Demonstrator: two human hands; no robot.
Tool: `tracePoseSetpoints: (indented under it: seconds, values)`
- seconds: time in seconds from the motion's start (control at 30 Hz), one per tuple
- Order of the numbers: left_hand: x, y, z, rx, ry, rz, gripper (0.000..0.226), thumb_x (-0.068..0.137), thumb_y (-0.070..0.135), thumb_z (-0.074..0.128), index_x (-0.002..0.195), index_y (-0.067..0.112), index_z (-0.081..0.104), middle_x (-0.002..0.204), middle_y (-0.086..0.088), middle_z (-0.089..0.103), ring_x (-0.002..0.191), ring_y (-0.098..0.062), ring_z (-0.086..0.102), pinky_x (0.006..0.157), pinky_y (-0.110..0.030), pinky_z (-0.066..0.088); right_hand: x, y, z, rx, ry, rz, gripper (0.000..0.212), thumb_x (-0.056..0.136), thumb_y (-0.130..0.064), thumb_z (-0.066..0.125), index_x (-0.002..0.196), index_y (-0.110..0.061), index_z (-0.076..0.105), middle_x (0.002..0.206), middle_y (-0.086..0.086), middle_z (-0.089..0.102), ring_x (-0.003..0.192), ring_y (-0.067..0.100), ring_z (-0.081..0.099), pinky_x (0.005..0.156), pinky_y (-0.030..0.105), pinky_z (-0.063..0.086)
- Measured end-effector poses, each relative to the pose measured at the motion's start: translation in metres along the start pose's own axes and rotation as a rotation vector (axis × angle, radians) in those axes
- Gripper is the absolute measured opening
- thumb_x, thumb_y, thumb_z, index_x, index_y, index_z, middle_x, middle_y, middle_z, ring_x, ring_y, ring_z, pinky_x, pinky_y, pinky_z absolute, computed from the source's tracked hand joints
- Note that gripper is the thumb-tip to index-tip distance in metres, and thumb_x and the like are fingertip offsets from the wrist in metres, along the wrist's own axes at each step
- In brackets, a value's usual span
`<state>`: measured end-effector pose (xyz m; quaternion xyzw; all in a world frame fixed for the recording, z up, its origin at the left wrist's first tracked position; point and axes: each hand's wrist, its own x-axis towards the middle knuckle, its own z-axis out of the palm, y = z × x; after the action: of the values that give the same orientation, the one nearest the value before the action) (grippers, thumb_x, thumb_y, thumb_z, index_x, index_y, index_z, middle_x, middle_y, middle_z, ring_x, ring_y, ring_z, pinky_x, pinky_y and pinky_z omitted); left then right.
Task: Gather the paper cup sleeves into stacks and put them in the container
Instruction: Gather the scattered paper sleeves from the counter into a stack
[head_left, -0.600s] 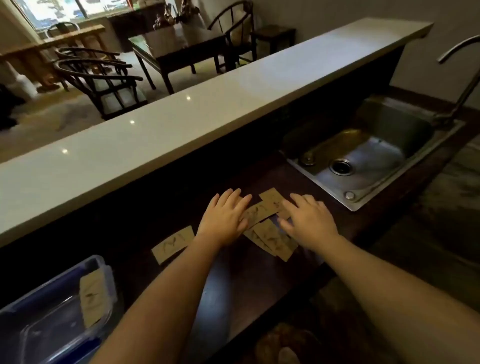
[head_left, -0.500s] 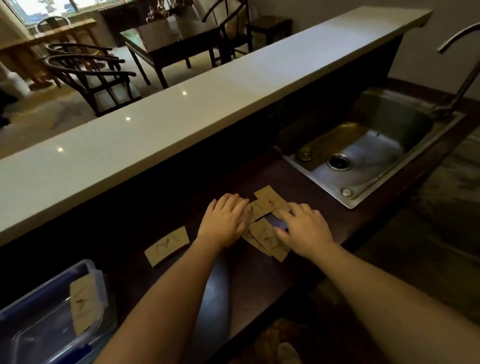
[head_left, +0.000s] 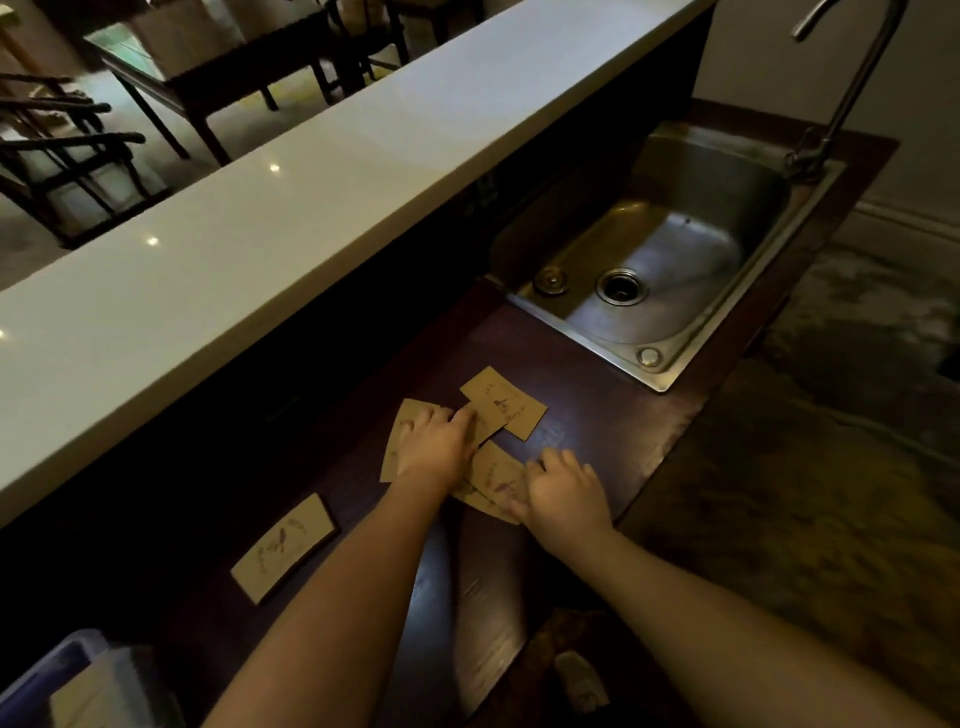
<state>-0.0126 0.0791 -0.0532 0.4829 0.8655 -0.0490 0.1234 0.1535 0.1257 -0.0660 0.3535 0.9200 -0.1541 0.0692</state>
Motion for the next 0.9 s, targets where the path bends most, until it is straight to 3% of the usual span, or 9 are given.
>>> tracePoseSetpoints:
  seconds: [0.13,0.2,0.33,0.4,0.47,0.6,0.73,0.8,0.9]
  values:
    - [0.006,0.001,0.000,-0.093,0.046,-0.056,0.068,0.087,0.039,0.057,0.145,0.019,0.029,0.135,-0.013,0.046,0.121,-0.032,0.042,0.099,-0.041,0.037,0.002,-0.005,0.004,0.114,0.028,0.095,0.050,0.087,-0.050,0.058,0.117,-0.010,0.056,0.123,0.010,0.055,0.116,0.029,0.046,0.093,0.040,0.039]
    - [0.010,0.001,-0.003,-0.242,0.053,-0.100,0.070,0.083,0.032,0.064,0.143,0.016,0.032,0.132,-0.014,0.042,0.115,-0.030,0.046,0.088,-0.033,0.040,0.004,-0.006,0.004,0.172,0.035,0.146,0.048,0.085,-0.049,0.062,0.113,-0.011,0.056,0.120,0.009,0.056,0.114,0.029,0.047,0.091,0.039,0.041]
    - [0.003,-0.009,-0.012,-0.664,0.061,-0.173,0.037,0.088,0.015,0.058,0.125,0.016,0.053,0.110,-0.008,0.060,0.092,-0.021,0.057,0.080,-0.031,0.048,0.007,-0.005,-0.005,0.323,0.033,0.251,0.025,0.087,-0.038,0.064,0.098,-0.015,0.062,0.104,0.006,0.064,0.100,0.027,0.058,0.081,0.038,0.049]
    - [-0.014,-0.019,-0.016,-1.023,0.080,-0.295,0.021,0.091,0.011,0.055,0.110,0.019,0.058,0.105,-0.009,0.065,0.090,-0.022,0.062,0.083,-0.040,0.054,0.008,-0.001,-0.010,0.695,0.007,0.307,0.010,0.088,-0.026,0.067,0.081,-0.018,0.064,0.083,0.003,0.066,0.083,0.023,0.063,0.075,0.038,0.053]
    - [-0.039,-0.030,-0.016,-1.351,0.111,-0.455,0.017,0.093,0.009,0.050,0.106,0.015,0.059,0.105,-0.012,0.067,0.090,-0.025,0.064,0.081,-0.042,0.054,0.005,0.000,-0.016,1.070,-0.034,0.316,0.012,0.085,-0.017,0.071,0.074,-0.018,0.067,0.072,-0.001,0.069,0.075,0.019,0.065,0.066,0.033,0.052]
    - [-0.091,-0.036,-0.004,-1.803,0.062,-0.698,0.021,0.094,0.008,0.043,0.102,0.009,0.062,0.099,-0.017,0.069,0.089,-0.032,0.065,0.088,-0.051,0.051,-0.009,-0.012,-0.022,1.428,-0.155,0.269,0.007,0.083,-0.014,0.074,0.087,-0.009,0.073,0.076,0.001,0.078,0.070,0.013,0.073,0.059,0.022,0.053]
    - [-0.123,-0.025,0.005,-2.037,0.054,-0.788,0.031,0.096,0.019,0.044,0.110,0.002,0.065,0.108,-0.023,0.070,0.092,-0.034,0.068,0.085,-0.047,0.053,-0.018,-0.043,-0.011,1.405,-0.233,0.185,0.006,0.080,-0.014,0.077,0.079,-0.013,0.071,0.070,-0.001,0.077,0.064,0.009,0.072,0.056,0.020,0.052]
    - [-0.135,-0.021,0.008,-2.071,0.042,-0.753,0.033,0.097,0.025,0.045,0.110,0.006,0.067,0.107,-0.020,0.073,0.097,-0.033,0.070,0.083,-0.044,0.056,-0.021,-0.060,-0.005,1.258,-0.215,0.126,0.012,0.078,-0.019,0.079,0.076,-0.016,0.067,0.064,-0.004,0.074,0.061,0.007,0.070,0.057,0.024,0.053]
    - [-0.151,-0.018,0.011,-2.002,0.074,-0.730,0.023,0.096,0.015,0.047,0.107,0.008,0.066,0.100,-0.016,0.076,0.090,-0.029,0.072,0.073,-0.041,0.059,-0.024,-0.080,0.000,0.968,-0.179,-0.009,0.021,0.075,-0.036,0.078,0.072,-0.020,0.064,0.065,0.001,0.071,0.063,0.014,0.067,0.060,0.034,0.052]
